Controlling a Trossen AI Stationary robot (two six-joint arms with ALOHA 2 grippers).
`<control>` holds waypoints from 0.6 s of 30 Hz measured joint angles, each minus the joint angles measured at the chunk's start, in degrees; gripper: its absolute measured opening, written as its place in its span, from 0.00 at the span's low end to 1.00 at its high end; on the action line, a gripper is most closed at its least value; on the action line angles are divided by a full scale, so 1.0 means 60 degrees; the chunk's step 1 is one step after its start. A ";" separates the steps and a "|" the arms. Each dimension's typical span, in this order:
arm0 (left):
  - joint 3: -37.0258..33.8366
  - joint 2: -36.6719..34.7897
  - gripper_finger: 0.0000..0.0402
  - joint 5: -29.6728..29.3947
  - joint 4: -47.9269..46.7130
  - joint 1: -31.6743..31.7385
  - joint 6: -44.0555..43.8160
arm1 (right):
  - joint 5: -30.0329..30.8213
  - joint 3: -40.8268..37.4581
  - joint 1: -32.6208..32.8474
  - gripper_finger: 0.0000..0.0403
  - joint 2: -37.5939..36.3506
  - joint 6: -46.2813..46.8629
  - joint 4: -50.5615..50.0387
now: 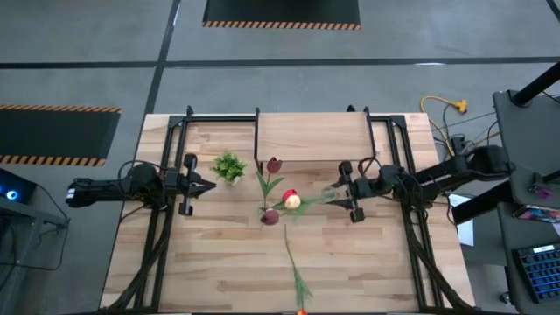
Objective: Pick and place flowers into a vace then onto a shelf
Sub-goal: Adjust the right transparent vase
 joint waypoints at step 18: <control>0.0021 0.0000 0.01 -0.0004 -0.0001 0.0000 0.0000 | 0.7084 -0.0531 0.3147 0.40 0.0502 0.0820 0.0697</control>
